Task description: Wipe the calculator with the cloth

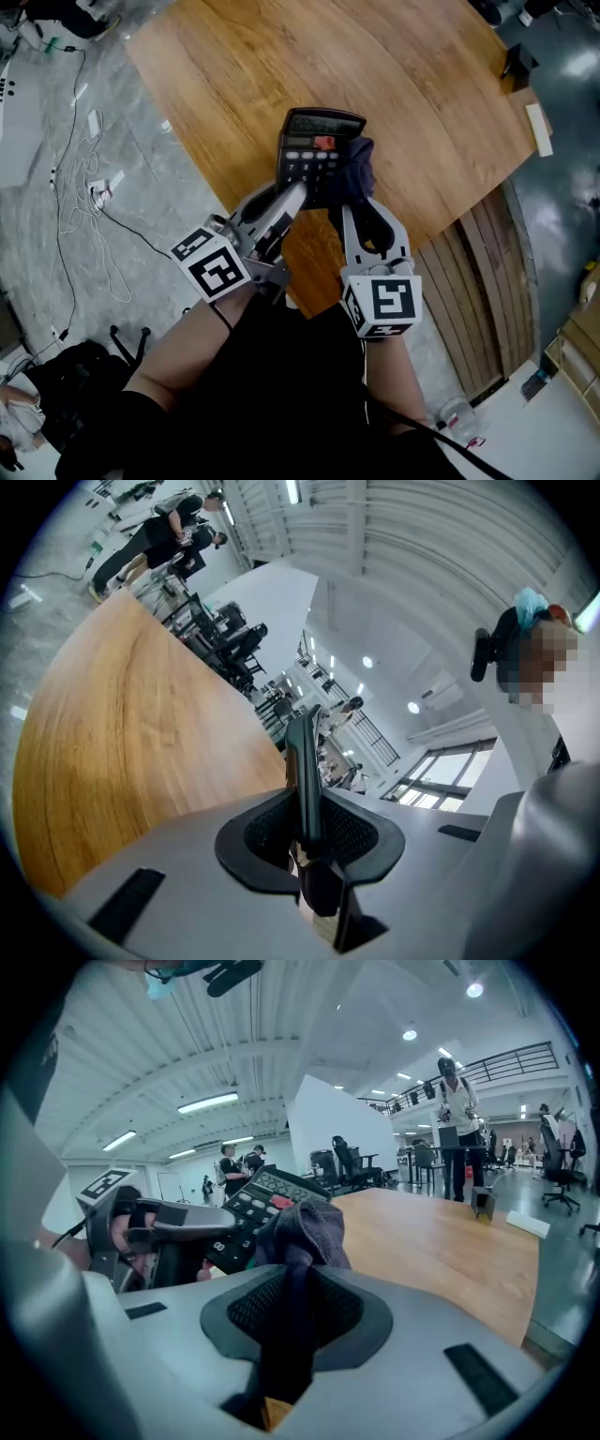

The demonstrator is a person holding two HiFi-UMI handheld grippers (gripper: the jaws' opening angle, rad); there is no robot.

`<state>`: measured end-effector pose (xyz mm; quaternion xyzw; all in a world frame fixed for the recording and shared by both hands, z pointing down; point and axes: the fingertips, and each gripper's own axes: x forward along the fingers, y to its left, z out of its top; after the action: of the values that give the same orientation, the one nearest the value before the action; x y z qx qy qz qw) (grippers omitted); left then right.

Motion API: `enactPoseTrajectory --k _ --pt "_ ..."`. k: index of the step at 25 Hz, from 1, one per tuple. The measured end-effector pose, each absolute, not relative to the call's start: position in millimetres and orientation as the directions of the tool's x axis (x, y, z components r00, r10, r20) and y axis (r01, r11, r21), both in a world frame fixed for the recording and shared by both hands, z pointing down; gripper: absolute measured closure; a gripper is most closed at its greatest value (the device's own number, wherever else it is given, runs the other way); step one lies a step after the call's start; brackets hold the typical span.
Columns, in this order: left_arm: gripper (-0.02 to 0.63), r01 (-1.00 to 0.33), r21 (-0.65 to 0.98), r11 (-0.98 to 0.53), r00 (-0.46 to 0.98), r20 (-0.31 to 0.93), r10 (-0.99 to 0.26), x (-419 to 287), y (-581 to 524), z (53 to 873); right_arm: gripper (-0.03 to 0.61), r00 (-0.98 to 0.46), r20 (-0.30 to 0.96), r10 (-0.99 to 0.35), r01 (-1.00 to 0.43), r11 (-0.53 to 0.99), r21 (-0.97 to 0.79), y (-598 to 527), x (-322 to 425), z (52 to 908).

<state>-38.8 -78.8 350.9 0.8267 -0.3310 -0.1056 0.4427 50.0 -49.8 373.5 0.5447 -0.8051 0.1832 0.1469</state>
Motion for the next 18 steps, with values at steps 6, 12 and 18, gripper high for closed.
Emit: enactPoseTrajectory --k 6,12,18 --pt "0.545 -0.438 0.831 -0.343 0.759 0.138 -0.636 -42.8 -72.7 356.8 0.505 -0.292 0.468 -0.835 -0.956 0.27 -0.115 -55.3 85.0 374.5" --pt "0.545 -0.428 0.835 -0.346 0.777 0.144 -0.612 -39.6 -67.2 358.6 0.505 -0.352 0.444 -0.824 -0.934 0.338 -0.112 -64.6 56.1 357.2" --pt "0.545 -0.453 0.816 -0.359 0.793 0.185 -0.581 -33.3 -64.7 371.9 0.505 -0.486 0.354 -0.799 -0.873 0.466 -0.146 -59.1 1.5 312.5"
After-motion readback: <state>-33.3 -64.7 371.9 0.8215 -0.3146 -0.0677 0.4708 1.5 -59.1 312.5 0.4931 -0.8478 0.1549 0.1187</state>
